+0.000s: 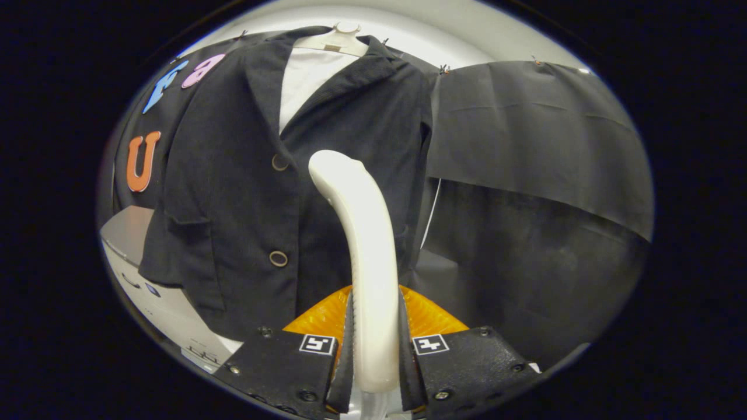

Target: Iron the clothes twice with a garment steamer, once on the left side and once on the right side.

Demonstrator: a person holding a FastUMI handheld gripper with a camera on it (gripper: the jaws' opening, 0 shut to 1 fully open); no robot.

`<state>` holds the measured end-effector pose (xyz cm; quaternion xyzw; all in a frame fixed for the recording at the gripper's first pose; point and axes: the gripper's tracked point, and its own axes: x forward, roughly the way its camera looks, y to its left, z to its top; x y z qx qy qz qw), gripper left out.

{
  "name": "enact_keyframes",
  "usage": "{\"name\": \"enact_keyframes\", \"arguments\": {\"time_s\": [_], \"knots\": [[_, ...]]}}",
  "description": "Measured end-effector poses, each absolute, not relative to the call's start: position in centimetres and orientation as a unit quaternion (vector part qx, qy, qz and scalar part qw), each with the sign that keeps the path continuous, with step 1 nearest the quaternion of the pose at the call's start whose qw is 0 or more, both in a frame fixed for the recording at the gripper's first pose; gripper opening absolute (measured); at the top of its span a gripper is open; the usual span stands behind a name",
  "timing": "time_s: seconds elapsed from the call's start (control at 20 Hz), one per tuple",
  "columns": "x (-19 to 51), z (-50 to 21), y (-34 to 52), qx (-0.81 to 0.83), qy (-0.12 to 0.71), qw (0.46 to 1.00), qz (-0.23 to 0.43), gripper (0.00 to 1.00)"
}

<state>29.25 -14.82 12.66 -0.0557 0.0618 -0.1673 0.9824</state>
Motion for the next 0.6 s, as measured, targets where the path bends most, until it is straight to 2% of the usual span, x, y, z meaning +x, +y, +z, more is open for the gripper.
{"name": "enact_keyframes", "arguments": {"time_s": [0.6], "knots": [[28.9, 7.2, -14.4, -0.082, 0.089, 0.978, -0.169, 0.35]]}}
